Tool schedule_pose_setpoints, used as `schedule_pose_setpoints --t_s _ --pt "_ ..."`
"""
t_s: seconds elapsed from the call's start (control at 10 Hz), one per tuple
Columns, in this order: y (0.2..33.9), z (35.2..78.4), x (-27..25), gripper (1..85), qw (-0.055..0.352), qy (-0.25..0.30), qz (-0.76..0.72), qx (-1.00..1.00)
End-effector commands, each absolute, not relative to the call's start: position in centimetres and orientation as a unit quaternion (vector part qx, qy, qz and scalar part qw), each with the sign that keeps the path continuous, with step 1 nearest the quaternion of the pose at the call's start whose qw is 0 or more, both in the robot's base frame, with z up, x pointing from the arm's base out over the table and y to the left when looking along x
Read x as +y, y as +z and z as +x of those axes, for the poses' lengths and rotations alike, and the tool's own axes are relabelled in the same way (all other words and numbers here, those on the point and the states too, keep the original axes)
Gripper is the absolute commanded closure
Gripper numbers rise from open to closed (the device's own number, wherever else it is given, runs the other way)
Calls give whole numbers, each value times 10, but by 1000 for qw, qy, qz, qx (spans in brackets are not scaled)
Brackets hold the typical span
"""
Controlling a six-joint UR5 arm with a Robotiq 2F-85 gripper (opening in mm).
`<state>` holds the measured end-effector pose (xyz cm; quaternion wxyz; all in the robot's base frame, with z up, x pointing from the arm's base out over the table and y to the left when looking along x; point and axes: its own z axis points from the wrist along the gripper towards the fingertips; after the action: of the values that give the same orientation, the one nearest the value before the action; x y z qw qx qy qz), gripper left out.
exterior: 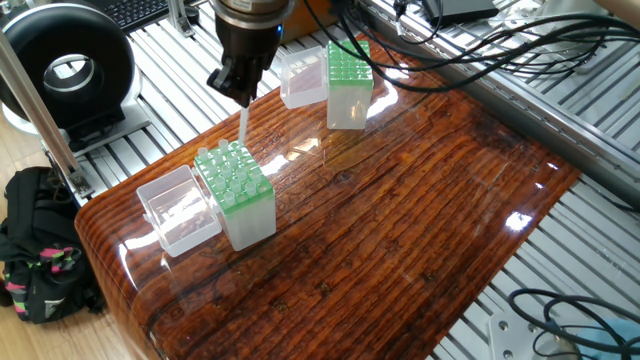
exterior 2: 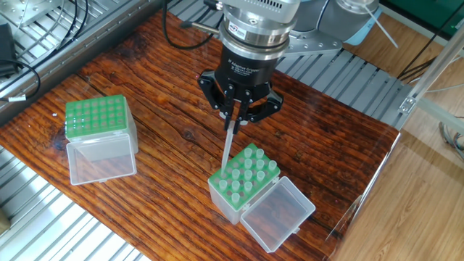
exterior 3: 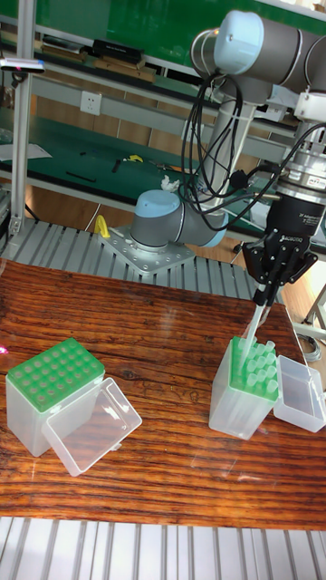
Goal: Transfer all large pipette tips from one holder to another
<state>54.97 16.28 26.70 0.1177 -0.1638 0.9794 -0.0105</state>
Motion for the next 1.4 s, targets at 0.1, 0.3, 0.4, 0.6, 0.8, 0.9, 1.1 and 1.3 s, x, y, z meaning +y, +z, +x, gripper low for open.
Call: schedule_pose_setpoints --t_s 0.1,0.3,0.4,0.6,0.8,0.9,1.1,1.3 --pt "267 553 166 847 115 -2 -168 979" --pt "266 552 166 847 111 -1 -171 979" --pt "265 553 165 847 110 -3 -172 979" --pt "265 551 164 847 102 -3 -178 979" --pt "263 547 162 847 84 -5 -186 979" --pt "261 547 162 847 79 -5 -189 979" --pt "261 549 164 840 78 -4 -194 978" --pt "261 553 166 780 80 -1 -206 975"
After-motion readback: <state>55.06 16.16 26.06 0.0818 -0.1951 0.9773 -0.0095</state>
